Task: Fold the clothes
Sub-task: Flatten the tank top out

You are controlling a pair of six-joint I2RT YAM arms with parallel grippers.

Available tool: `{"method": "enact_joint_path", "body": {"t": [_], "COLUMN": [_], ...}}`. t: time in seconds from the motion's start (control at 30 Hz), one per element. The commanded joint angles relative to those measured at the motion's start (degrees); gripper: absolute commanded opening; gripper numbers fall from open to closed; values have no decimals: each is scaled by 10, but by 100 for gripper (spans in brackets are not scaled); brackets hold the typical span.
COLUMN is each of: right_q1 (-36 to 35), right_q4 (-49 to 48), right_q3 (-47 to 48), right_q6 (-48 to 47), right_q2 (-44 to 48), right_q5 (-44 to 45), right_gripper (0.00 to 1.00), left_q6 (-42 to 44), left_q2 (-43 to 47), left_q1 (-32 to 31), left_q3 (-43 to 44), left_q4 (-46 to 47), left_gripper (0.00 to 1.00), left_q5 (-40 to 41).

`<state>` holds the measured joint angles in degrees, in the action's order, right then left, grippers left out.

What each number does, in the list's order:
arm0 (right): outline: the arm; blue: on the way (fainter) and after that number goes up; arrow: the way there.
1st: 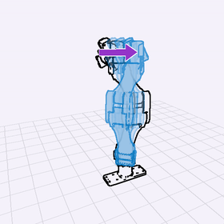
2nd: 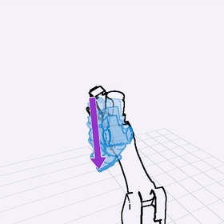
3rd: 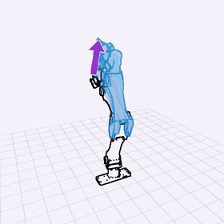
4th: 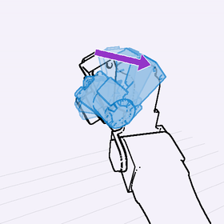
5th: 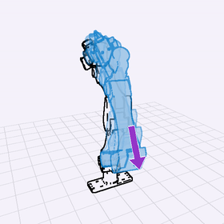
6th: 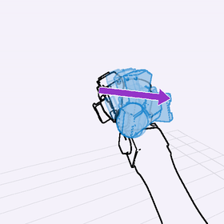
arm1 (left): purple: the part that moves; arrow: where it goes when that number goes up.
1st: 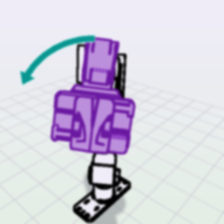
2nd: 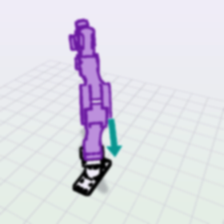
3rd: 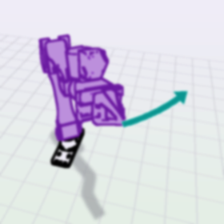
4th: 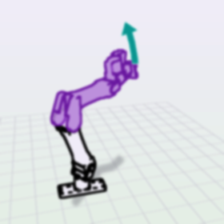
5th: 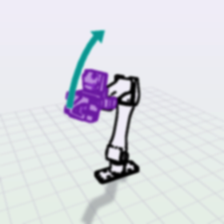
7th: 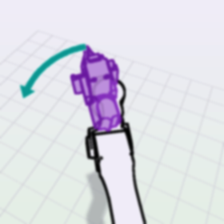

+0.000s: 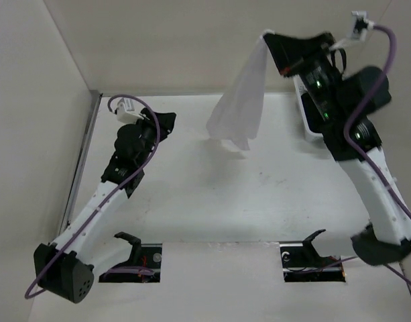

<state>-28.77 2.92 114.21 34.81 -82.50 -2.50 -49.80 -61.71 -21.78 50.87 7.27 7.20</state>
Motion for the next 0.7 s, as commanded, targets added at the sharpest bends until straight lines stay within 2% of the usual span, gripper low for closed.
{"method": "enact_joint_path", "body": {"t": [0.0, 0.1, 0.2, 0.33, 0.4, 0.67], "right_q1": [-29, -49, -51, -35, -28, 19], "right_q4": [-111, -195, -220, -214, -211, -191], "right_q3": [-208, -465, -614, -710, -745, -808], "right_q6": [-25, -10, 23, 51, 53, 68], "right_q2": [147, 273, 328, 350, 370, 429], "right_q5": [57, 124, 155, 126, 125, 90], "right_gripper": [0, 0, 0, 0, 0, 0], "left_q6": [0, 11, 2, -17, -28, -26], "left_q2": [37, 47, 10, -54, -101, -269], "left_q1": [-1, -9, -56, -113, -130, -195], "left_q3": [-54, -116, -182, -248, -253, -176], "left_q4": [-19, -30, -14, 56, 105, 161], "left_gripper": [33, 36, 39, 46, 48, 55], "left_q5": [-3, -6, -17, -2, -11, -17]}}
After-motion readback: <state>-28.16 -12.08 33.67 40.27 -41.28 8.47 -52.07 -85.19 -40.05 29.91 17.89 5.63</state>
